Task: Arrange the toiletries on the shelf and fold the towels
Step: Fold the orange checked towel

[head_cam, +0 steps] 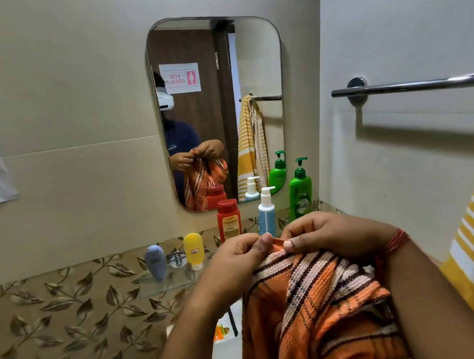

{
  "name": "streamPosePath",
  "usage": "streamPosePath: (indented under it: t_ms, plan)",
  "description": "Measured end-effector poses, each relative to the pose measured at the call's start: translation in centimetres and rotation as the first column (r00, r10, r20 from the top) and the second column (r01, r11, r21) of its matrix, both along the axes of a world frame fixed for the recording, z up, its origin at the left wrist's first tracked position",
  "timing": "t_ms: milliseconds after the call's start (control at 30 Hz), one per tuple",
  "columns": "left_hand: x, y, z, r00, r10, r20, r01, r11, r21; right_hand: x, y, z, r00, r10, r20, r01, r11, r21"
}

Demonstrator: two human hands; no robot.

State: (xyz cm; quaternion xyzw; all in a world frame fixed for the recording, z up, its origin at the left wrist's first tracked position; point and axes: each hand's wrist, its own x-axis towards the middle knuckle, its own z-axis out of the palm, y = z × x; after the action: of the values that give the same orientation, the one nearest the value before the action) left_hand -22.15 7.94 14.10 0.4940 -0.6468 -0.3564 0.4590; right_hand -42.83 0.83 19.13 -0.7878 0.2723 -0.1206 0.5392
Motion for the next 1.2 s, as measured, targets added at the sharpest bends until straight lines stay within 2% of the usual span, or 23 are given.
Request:
streamPosePath:
  t_ms: [67,167,233,300,367,433,500,533,633,700,733,800,867,933,1000,1033,1100,1200]
  plan:
    - [1.0,-0.2,-0.8,0.997,-0.064,-0.041,0.065,0.998,0.009,-0.3,-0.7,-0.1,0.998,0.043,-0.041,-0.042,0.999,0.027]
    - [2.7,-0.1,-2.5,0.959,-0.281,-0.033,0.282,0.939,0.197,-1.7,-1.6,-0.3,0.993,0.084,-0.082,-0.078,0.994,0.079]
    - [3.3,0.2,-3.1,0.936,-0.351,-0.018,0.341,0.894,0.292,-2.5,-2.1,-0.2,0.991,0.097,-0.090,-0.087,0.990,0.110]
    - [3.2,0.4,-2.8,0.967,-0.250,-0.052,0.254,0.923,0.289,-2.8,-2.7,-0.1,0.990,0.101,-0.100,-0.087,0.987,0.138]
    - [2.3,0.1,-1.9,0.977,-0.132,-0.167,0.169,0.957,0.236,-2.3,-3.2,-0.2,0.987,0.128,-0.092,-0.115,0.984,0.136]
    - [0.5,-0.9,-0.8,0.963,-0.062,-0.264,0.110,0.979,0.171,-1.4,-3.7,-0.6,0.985,0.173,0.026,-0.175,0.970,0.169]
    - [-1.5,-1.8,0.3,0.959,-0.007,-0.284,0.043,0.992,0.121,-0.8,-3.7,-1.0,0.962,0.114,0.248,-0.189,0.934,0.302]
    - [-2.3,-2.2,0.6,0.963,0.006,-0.270,0.020,0.995,0.095,-0.8,-3.7,-1.2,0.941,0.063,0.333,-0.170,0.937,0.304]
    - [-2.5,-2.5,0.6,0.988,-0.054,-0.147,0.069,0.992,0.101,-2.2,-5.0,-1.6,0.825,-0.003,0.566,-0.082,0.989,0.124]
    - [-1.6,-2.2,-0.4,0.993,-0.119,0.011,0.115,0.976,0.185,-3.9,-5.8,-1.8,0.719,-0.106,0.687,-0.079,0.969,0.233]
    - [-1.3,-1.9,-1.1,0.988,-0.139,0.064,0.122,0.969,0.216,-4.8,-6.5,-1.8,0.695,-0.151,0.703,-0.057,0.963,0.263]
    - [-1.0,-1.4,-2.2,0.995,-0.083,0.054,0.069,0.973,0.221,-5.9,-7.8,-1.7,0.728,-0.166,0.666,0.031,0.977,0.209]
    - [-1.5,-1.2,-2.3,0.996,0.042,-0.078,-0.028,0.983,0.183,-5.5,-8.2,-1.0,0.838,-0.030,0.545,-0.053,0.989,0.137]
    - [-2.6,-1.8,-1.7,0.983,0.121,-0.141,-0.100,0.984,0.149,-4.0,-8.4,-0.8,0.971,0.077,0.227,-0.054,0.993,-0.108]
    - [-3.8,-2.7,-0.7,0.984,0.149,-0.096,-0.140,0.985,0.097,-1.9,-7.8,-1.2,0.992,0.079,-0.102,-0.109,0.935,-0.338]
    - [-4.3,-3.1,-0.3,0.985,0.159,-0.068,-0.155,0.986,0.069,-0.9,-7.4,-1.5,0.979,0.083,-0.188,-0.151,0.913,-0.380]
    - [-4.6,-3.3,0.2,0.983,0.179,-0.031,-0.178,0.983,0.039,0.7,-6.7,-2.0,0.963,0.119,-0.240,-0.212,0.886,-0.412]
    - [-3.0,-2.6,-0.1,0.963,0.220,0.157,-0.230,0.972,0.047,0.1,-7.4,-2.3,0.991,0.070,-0.118,-0.110,0.917,-0.383]
